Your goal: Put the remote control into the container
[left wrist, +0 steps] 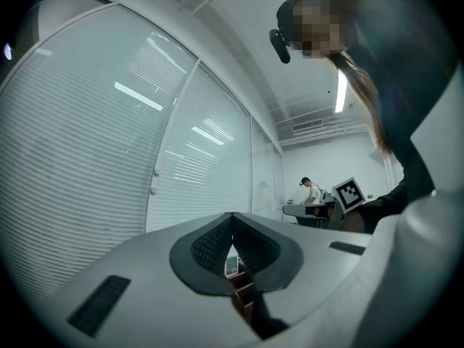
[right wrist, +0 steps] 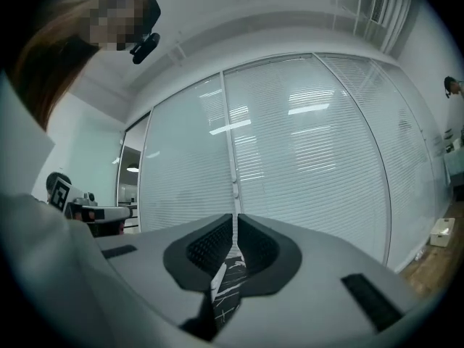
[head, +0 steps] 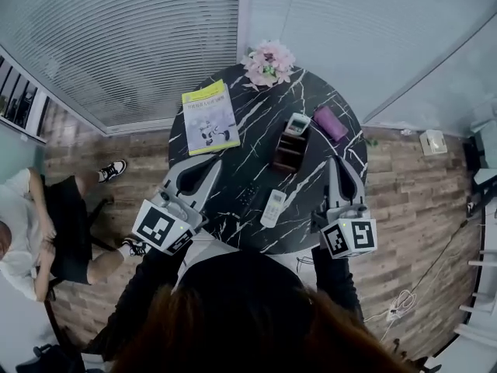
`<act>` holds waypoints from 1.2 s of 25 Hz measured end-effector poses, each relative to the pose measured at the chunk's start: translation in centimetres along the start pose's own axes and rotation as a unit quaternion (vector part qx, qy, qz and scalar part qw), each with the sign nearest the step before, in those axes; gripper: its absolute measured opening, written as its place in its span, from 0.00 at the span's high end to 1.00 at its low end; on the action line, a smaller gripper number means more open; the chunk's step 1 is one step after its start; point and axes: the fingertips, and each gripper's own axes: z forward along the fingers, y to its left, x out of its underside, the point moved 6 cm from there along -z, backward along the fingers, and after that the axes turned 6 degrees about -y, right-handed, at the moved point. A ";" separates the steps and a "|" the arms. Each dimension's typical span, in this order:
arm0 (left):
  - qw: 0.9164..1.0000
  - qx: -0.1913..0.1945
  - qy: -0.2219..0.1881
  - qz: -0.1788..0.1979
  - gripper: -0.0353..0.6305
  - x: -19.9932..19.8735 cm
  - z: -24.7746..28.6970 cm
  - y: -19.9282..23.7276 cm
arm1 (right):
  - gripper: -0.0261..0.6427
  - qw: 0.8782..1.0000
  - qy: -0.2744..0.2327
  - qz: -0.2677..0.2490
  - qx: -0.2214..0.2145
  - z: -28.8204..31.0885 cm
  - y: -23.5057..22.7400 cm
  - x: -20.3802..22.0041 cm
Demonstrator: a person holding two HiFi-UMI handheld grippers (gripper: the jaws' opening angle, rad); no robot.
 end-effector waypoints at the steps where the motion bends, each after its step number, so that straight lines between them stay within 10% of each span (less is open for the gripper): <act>1: 1.000 0.000 0.000 -0.001 0.93 0.1 0.1 -0.1 | 0.91 1.000 0.005 0.003 0.004 -0.7 0.2 0.1; 30: 0.999 0.032 0.006 -0.008 0.93 2.2 0.8 -2.2 | 0.91 0.999 0.033 0.007 -0.009 -4.1 3.6 0.1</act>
